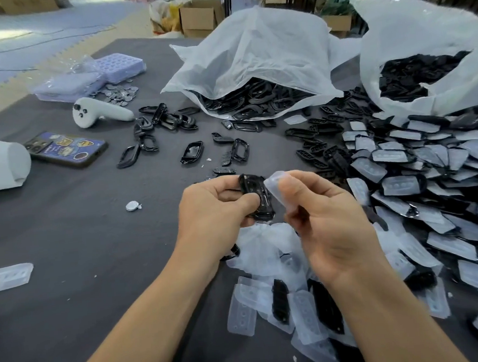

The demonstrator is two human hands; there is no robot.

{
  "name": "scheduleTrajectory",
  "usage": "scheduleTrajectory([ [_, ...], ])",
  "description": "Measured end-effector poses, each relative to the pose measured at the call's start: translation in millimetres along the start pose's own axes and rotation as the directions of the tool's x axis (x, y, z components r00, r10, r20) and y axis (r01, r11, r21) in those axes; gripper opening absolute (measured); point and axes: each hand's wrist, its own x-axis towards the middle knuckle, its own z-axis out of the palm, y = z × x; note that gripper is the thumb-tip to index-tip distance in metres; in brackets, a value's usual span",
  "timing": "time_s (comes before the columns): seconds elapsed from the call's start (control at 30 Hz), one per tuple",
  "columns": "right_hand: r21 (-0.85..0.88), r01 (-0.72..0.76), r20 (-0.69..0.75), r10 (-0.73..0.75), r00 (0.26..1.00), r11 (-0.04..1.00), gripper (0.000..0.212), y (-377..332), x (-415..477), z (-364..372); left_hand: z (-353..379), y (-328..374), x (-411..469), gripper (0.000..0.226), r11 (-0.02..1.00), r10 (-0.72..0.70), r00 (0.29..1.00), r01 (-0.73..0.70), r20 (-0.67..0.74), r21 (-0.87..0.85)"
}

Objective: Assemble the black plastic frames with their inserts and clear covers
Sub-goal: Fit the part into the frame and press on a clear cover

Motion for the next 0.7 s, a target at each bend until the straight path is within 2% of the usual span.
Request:
scheduleTrajectory([
  [0.07, 0.02, -0.019, 0.019, 0.019, 1.0, 1.0, 0.008, 0.5, -0.9, 1.9, 1.6, -3.1, 0.4, 0.036, 0.999, 0.051, 0.999, -0.051, -0.009, 0.013],
  [0.17, 0.026, -0.014, 0.007, 0.013, 1.0, 1.0, 0.019, 0.8, 0.2, 1.9, 2.7, -7.0, -0.9, 0.043, 0.99, 0.121, 0.993, -0.12, -0.006, 0.07],
  [0.57, -0.034, 0.097, -0.147, -0.101, 0.984, 0.995, 0.023, 12.7, -0.5, 11.8, 17.0, -9.8, -11.3, 0.034, 0.974, 0.22, 0.975, -0.218, 0.038, -0.066],
  [0.7, -0.026, 0.125, -0.19, -0.128, 0.973, 0.992, 0.024, 15.6, 2.0, 12.6, 17.3, -9.2, -10.5, 0.046, 0.973, 0.216, 0.971, -0.205, 0.103, -0.105],
])
